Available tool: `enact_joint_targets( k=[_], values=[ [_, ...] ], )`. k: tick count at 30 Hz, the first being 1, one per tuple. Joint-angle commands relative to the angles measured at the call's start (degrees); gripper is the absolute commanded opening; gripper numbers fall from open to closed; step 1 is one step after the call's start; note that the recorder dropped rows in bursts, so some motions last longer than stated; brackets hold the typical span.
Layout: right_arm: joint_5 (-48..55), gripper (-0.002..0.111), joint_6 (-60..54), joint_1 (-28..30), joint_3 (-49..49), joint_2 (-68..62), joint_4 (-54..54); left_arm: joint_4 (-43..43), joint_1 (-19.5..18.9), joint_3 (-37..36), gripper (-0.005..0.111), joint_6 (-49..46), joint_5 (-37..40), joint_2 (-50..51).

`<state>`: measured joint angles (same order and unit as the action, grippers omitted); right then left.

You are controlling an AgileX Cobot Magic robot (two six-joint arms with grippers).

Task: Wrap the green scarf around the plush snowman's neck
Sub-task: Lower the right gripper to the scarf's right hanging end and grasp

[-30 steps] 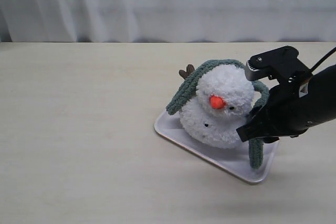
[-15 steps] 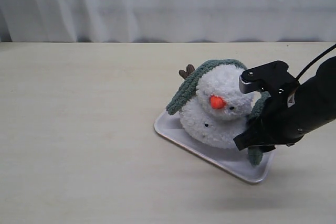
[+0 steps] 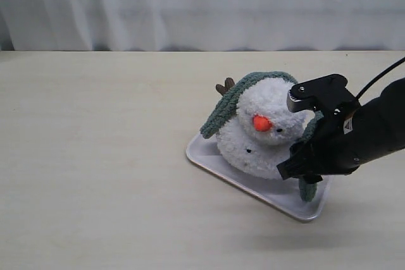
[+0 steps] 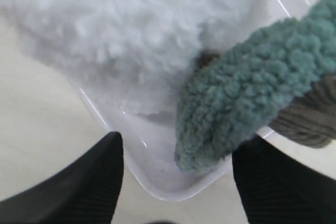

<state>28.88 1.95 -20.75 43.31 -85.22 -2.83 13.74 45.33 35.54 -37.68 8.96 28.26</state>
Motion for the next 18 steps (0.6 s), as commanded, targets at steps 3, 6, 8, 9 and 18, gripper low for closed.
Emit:
enact_joint_targets(
  k=[3, 6, 8, 9, 18],
  values=[
    [-4.48, 0.05, -1.44, -0.05, -2.0, -0.02, 0.47, 0.49, -0.02, -0.12, 0.0, 0.47, -0.42, -0.23],
    [-4.99, 0.044, -1.44, -0.05, -2.0, -0.02, 0.47, 0.49, -0.02, -0.12, 0.0, 0.47, -0.42, -0.23],
    [-5.22, 0.035, -1.19, -0.05, -2.0, -0.02, 0.64, 0.49, -0.02, -0.12, 0.0, 0.47, -0.42, -0.23],
    [-5.32, 0.03, -1.19, -0.05, -2.0, -0.02, 0.88, 0.49, -0.02, -0.12, 0.0, 0.47, -0.42, -0.23],
    [-1.56, 0.004, -4.38, -0.05, 1.06, 0.1, 5.01, 0.49, -0.02, -0.12, 0.0, 0.47, -0.42, -0.23]
  ],
)
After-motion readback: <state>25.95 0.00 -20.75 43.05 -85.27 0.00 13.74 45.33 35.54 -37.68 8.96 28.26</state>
